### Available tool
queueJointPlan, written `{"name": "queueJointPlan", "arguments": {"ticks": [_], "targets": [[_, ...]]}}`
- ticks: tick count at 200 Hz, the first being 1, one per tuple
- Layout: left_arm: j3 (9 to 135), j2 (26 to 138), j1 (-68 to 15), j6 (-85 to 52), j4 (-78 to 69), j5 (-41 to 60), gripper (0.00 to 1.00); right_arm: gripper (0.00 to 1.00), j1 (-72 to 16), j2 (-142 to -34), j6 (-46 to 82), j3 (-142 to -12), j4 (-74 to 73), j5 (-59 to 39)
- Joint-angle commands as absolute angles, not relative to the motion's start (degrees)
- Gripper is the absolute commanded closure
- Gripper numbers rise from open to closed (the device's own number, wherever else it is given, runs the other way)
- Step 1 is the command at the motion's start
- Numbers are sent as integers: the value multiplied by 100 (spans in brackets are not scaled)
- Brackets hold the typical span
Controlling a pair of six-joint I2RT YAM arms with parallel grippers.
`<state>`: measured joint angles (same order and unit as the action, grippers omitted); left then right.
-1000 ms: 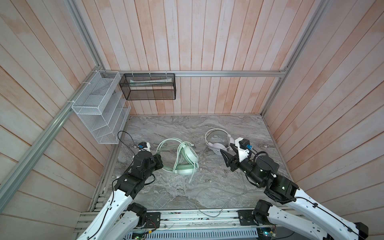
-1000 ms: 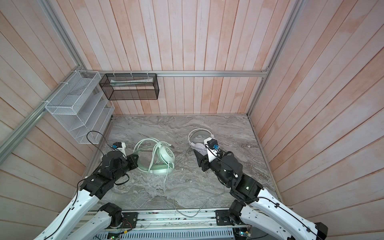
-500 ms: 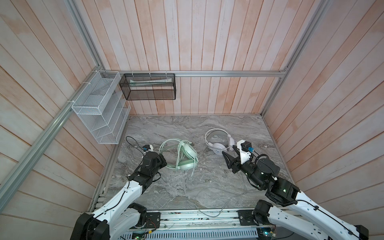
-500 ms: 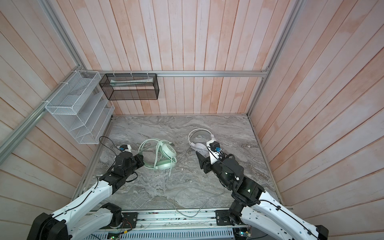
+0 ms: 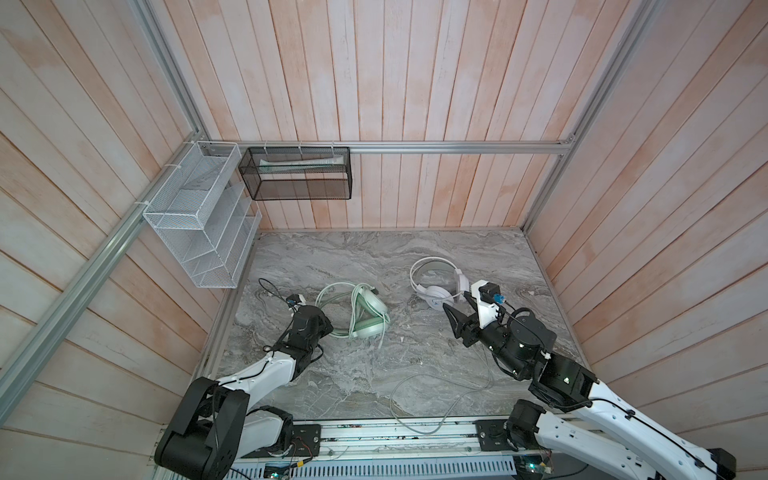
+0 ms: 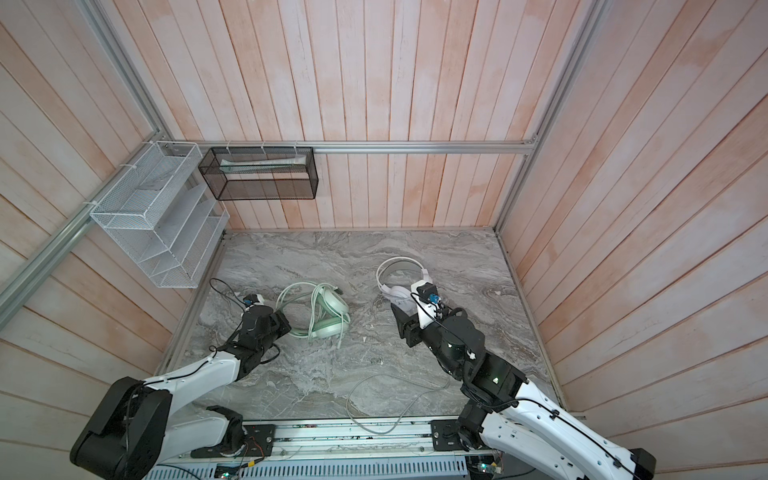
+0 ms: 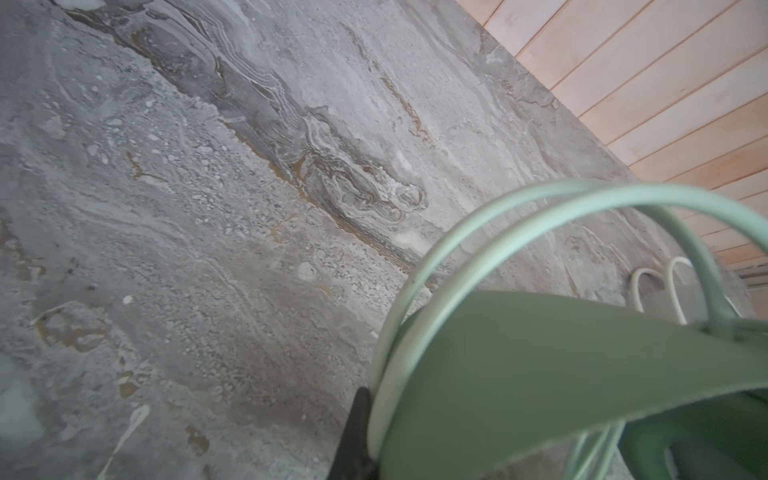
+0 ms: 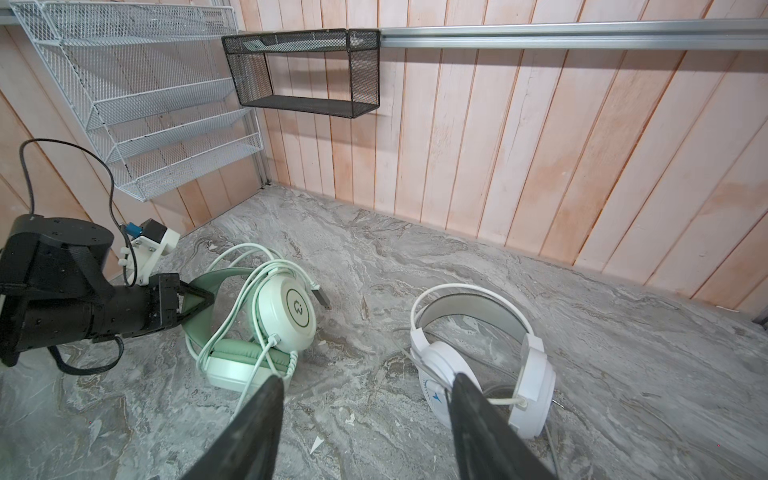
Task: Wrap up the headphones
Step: 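Open the left gripper and lift it off the green headset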
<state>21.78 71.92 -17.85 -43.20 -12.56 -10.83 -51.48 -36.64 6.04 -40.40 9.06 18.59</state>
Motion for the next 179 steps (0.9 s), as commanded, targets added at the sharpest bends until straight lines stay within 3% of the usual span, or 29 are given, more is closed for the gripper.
{"name": "queueJointPlan", "arguments": {"ticks": [1,118,179], "targets": [[2202,7271,-1657,-4664,-1972,-902,100,35,-5133,-3650,686,-4025,994,1881],[2118,8106,-1459,-4658,-2365,-617,100,34,-5133,-3568,688,-4025,1072,1797],[2057,8096,-1450,-4666,-2310,-540,83,34,-5133,-3549,703,-3998,1064,1775]]}}
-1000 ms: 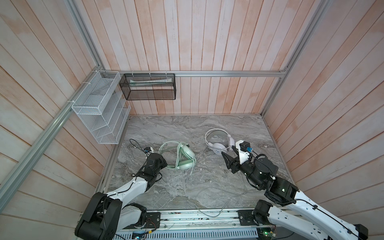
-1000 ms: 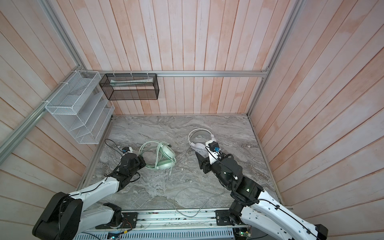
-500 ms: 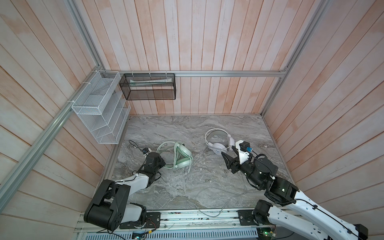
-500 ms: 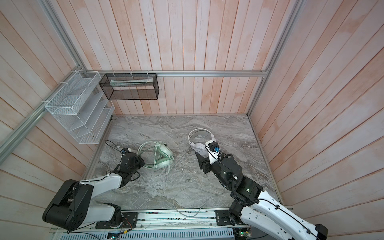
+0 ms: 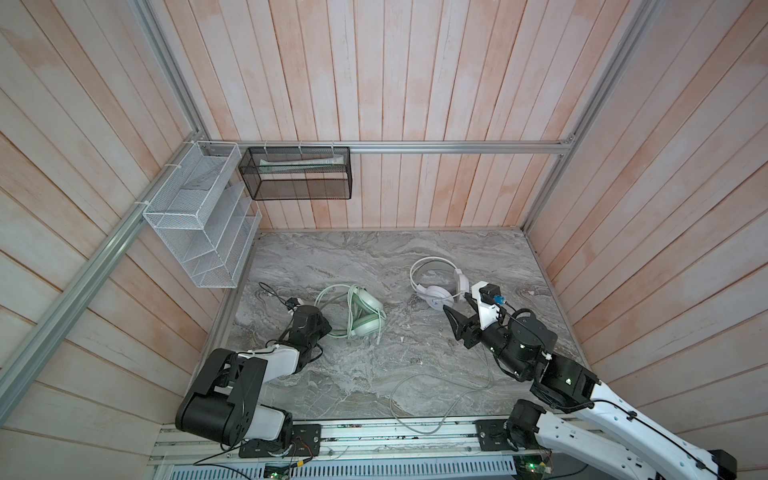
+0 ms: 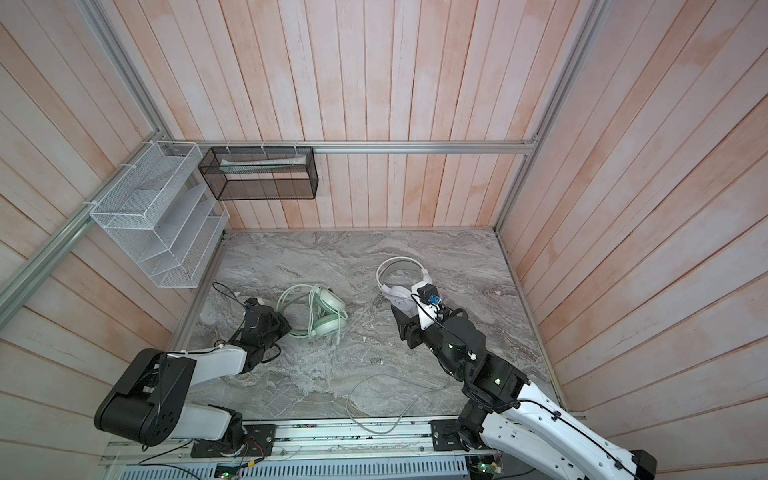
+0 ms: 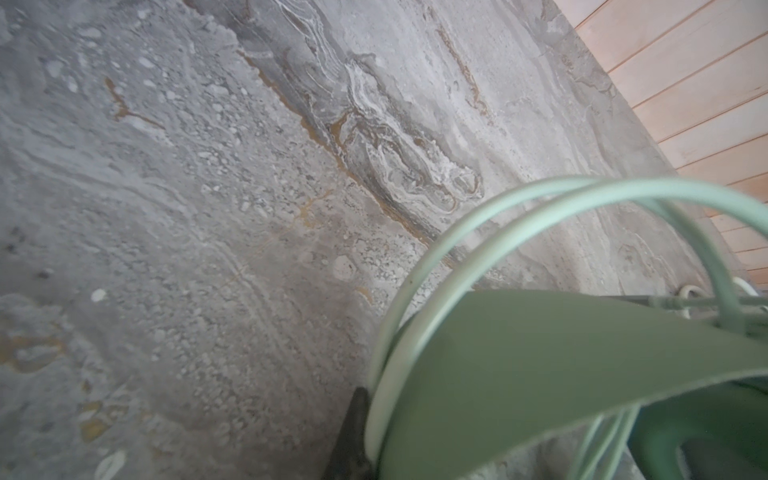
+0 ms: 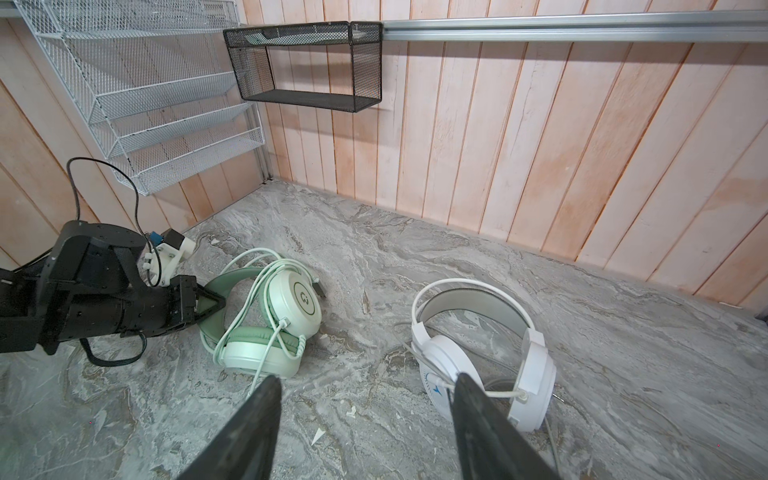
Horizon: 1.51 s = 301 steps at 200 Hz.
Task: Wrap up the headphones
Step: 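Open the left gripper and lift it off the green headset, then reach the left gripper over to the white headset's headband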
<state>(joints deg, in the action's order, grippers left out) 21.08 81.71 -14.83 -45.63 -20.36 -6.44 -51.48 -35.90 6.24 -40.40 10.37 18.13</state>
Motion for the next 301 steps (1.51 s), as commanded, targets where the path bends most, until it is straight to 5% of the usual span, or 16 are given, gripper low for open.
{"name": "queueJointPlan", "arguments": {"ticks": [1,119,175,190,235,301], "targets": [[2057,8091,-1450,-4667,-2306,-538,83,34,-5133,-3546,703,-3998,1064,1775],[2286,6900,-1433,-5070,-1231,-353,52,33,-5132,-3533,728,-3951,1063,1842],[2962,5628,-1433,-4997,323,-361,2,32,-5132,-3533,749,-4055,1267,1989],[3397,5360,-1422,-4666,880,-412,2,0,-5133,-3537,736,-4201,1498,2272],[4714,5104,-1468,-3031,2437,-1477,1,1,-5133,-3599,790,-4209,2173,3577],[3363,3690,-1969,-2340,1430,-2392,1,1,-5126,-2761,868,-3161,1548,4407]]}}
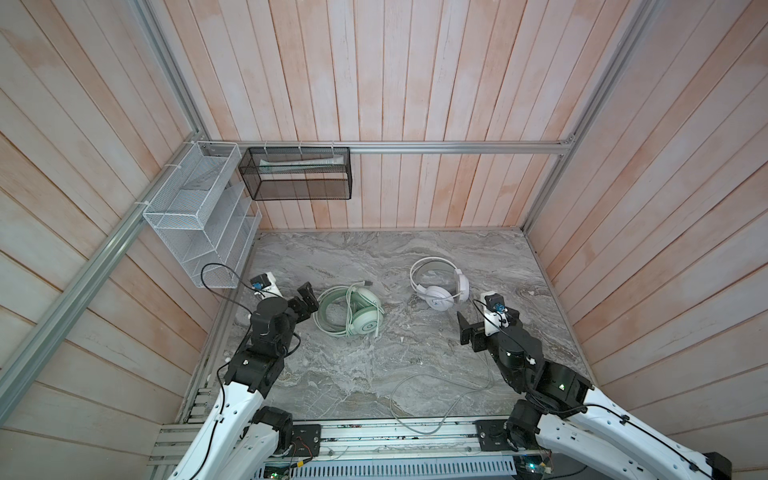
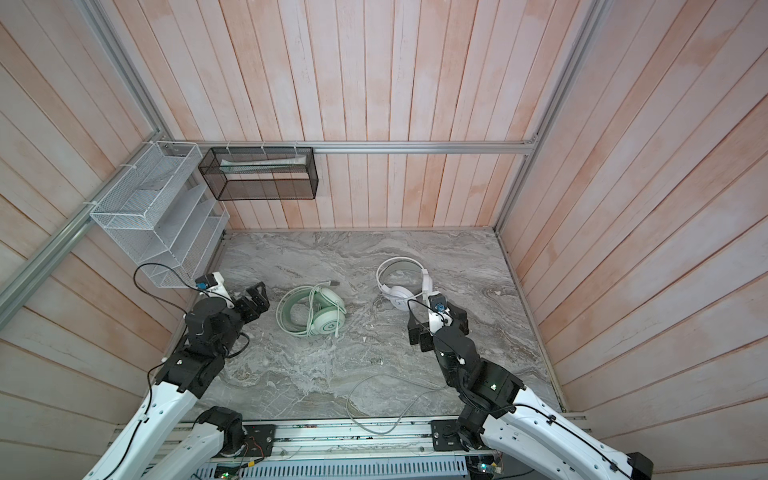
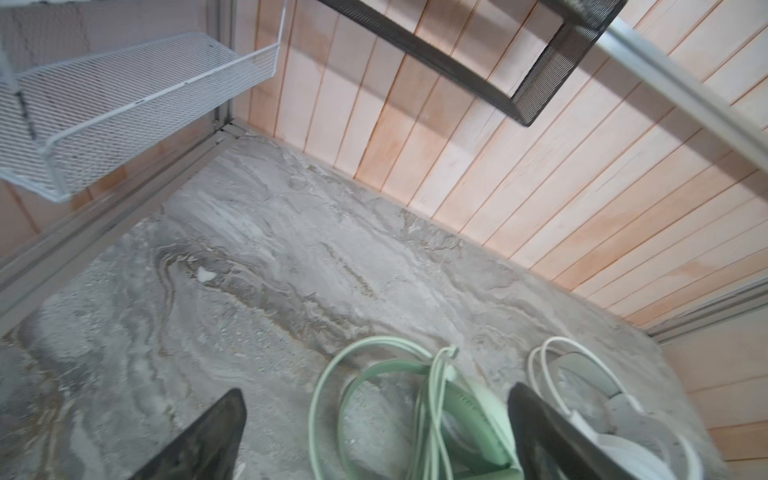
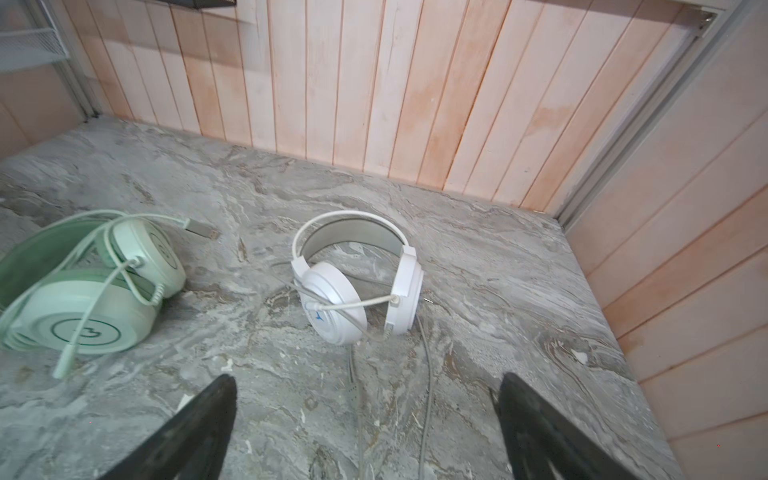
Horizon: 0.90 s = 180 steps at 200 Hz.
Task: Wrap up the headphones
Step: 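Reach the left gripper over to the white headset's headband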
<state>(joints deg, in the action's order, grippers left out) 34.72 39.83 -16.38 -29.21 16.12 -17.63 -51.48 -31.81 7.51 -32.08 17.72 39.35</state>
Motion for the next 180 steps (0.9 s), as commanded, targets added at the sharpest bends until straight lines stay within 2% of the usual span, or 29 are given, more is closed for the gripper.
{"name": "queueJointPlan", "arguments": {"ticks": [1,26,59,100,130,159,180], "targets": [[3352,3677,-1982,-2317,1427,-2414,1,1,-5130,-2729,869,-3154,1530,4414],[3322,3619,-2316,-2123,1502,-2647,2,1,-5128,-1990,852,-2676,1028,4473],[3395,3859,-2356,-2224,1538,-2272,1,1,-5128,-1447,751,-2440,765,4438],[3640,4097,-2355,-2525,1630,-1560,1,1,-5130,-1743,731,-2522,832,4386],[4184,5040,-2355,-2604,1810,-129,1,1,-5132,-1937,731,-2577,899,4271],[4389,5819,-2417,-3179,1896,-159,1,1,-5132,-1940,698,-2550,881,4147],[4472,6185,-2744,-3533,1642,-549,1,1,-5132,-1936,680,-2545,882,4070]]}}
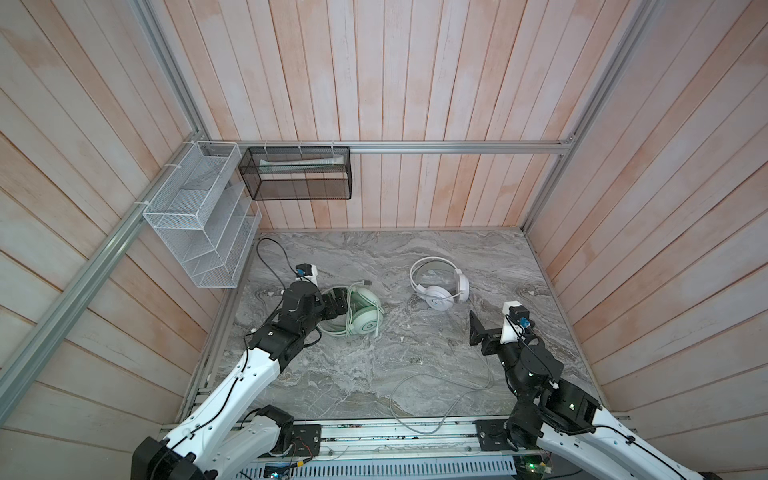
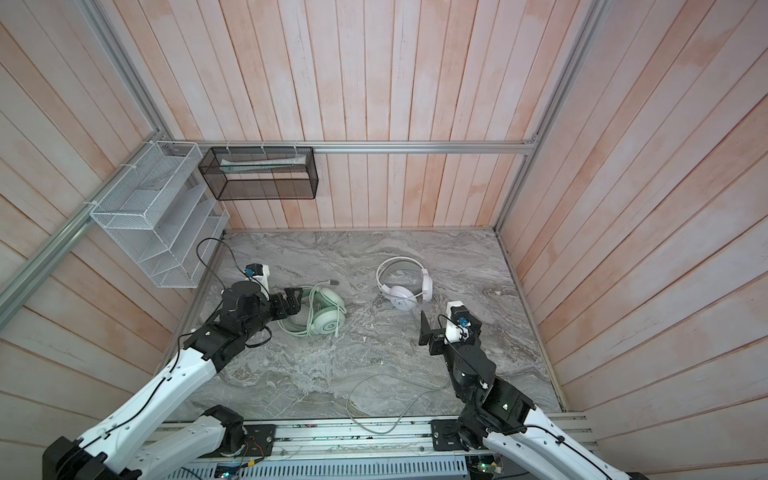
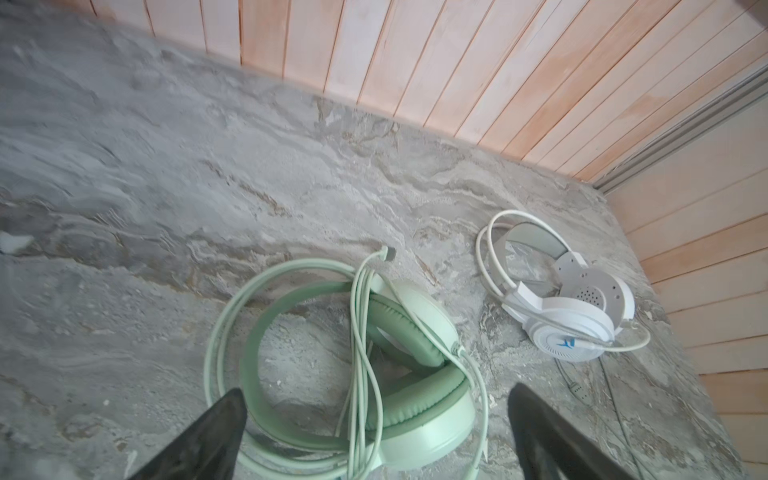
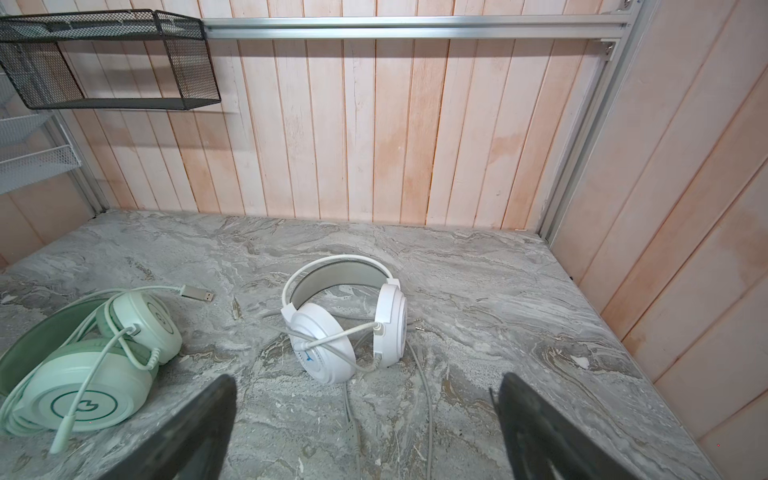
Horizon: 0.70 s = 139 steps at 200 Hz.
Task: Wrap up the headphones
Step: 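Reach the left gripper over to the white headset's headband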
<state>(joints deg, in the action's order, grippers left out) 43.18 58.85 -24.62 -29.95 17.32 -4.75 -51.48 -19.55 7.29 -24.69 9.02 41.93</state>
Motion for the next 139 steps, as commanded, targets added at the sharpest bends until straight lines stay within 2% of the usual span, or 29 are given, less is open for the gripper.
{"name": "queueJointPlan", "arguments": {"ticks": [1,33,95,139], "targets": [[4486,6217,-2765,-3546,1630,-569,1,1,-5128,-1943,683,-2547,880,4070],[5458,7430,-3243,-3650,1584,-906,1,1,-5133,-2062,677,-2580,887,4161],[8264,10172,-3617,-3528,1944,-317,1,1,-5135,-2210,754,-2650,1010,4249],[9876,11723,-3510,-2442,2297,-24,2,1,-5132,-1990,738,-2606,995,4267]]}}
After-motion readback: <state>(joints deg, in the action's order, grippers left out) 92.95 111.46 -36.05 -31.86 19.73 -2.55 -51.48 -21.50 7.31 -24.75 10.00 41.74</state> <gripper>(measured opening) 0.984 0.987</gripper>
